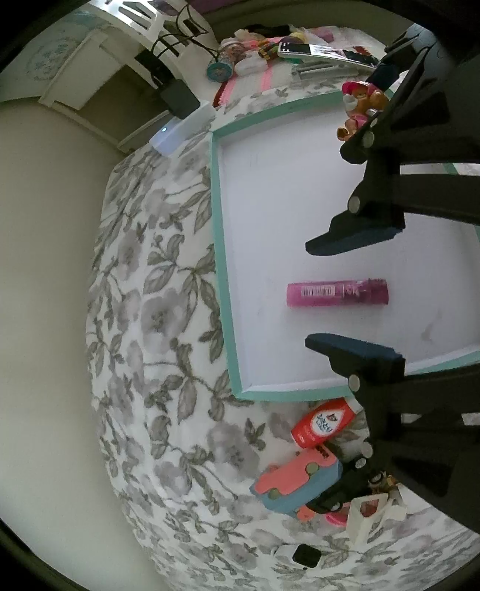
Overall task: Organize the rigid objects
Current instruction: 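Place the glue stick in the tray with the left gripper while the right places the figure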
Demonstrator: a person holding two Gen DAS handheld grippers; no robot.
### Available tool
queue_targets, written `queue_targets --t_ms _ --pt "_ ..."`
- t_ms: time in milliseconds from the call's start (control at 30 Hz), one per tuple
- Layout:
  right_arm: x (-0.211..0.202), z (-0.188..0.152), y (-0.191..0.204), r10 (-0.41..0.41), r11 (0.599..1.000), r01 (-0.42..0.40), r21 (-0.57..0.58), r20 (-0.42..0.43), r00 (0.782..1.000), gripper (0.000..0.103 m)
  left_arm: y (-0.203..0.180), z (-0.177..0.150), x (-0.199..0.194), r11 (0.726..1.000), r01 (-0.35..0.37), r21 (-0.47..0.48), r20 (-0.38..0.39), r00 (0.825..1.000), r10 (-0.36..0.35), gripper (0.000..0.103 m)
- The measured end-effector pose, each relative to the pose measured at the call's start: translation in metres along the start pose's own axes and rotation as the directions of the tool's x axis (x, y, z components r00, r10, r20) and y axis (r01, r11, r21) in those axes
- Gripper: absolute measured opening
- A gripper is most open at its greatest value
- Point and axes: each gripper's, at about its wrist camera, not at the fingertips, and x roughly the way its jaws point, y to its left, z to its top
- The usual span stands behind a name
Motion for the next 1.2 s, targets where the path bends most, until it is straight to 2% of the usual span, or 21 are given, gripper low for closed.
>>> queue_targets --t_ms 167,300,367,500,567,800,867,1033,1133,1200 --pt "-0.001 -0.001 0.002 0.004 1.0 -0.004 -0.014 0.012 1.0 0.087 0.009 0.001 -0.005 0.999 -0.008 -0.032 0.02 1.0 0.008 0.065" --pt "-0.004 0.0 0.004 0.007 1.0 -0.006 -0.027 0.037 0.999 0.094 0.018 0.001 -0.011 0.998 -0.016 -0.056 0.045 0.999 0.019 0.068" --pt "-0.006 0.0 0.006 0.003 0.999 -0.001 -0.033 0.05 0.999 0.098 0.024 0.0 -0.015 0.997 -0.024 -0.068 0.063 0.998 0.028 0.079" --pt "-0.008 0.001 0.006 0.009 0.999 -0.007 -0.032 0.057 0.998 0.101 0.036 -0.002 -0.021 0.995 -0.019 -0.096 0.088 0.996 0.027 0.081" --pt "-0.01 0.001 0.009 0.007 0.999 -0.004 -0.047 0.07 0.998 0.102 0.044 -0.003 -0.023 0.993 -0.017 -0.118 0.101 0.994 0.029 0.091" --pt "-0.016 -0.003 0.026 0.039 0.995 -0.03 -0.098 0.092 0.995 0.103 0.079 -0.011 -0.036 0.979 -0.018 -0.205 0.138 0.989 0.047 0.092" --pt "-0.018 -0.005 0.032 0.047 0.993 -0.036 -0.116 0.095 0.994 0.103 0.09 -0.013 -0.043 0.972 -0.011 -0.235 0.155 0.987 0.048 0.099" --pt "-0.025 -0.014 0.055 0.106 0.98 -0.088 -0.179 0.094 0.99 0.103 0.119 -0.018 -0.068 0.952 0.02 -0.307 0.207 0.977 0.046 0.099" --pt "-0.032 -0.022 0.074 0.149 0.965 -0.124 -0.231 0.094 0.984 0.103 0.139 -0.02 -0.084 0.935 0.021 -0.353 0.236 0.969 0.067 0.099" --pt "-0.038 -0.028 0.084 0.19 0.953 -0.162 -0.257 0.088 0.978 0.103 0.154 -0.022 -0.097 0.924 -0.003 -0.383 0.256 0.961 0.109 0.099"
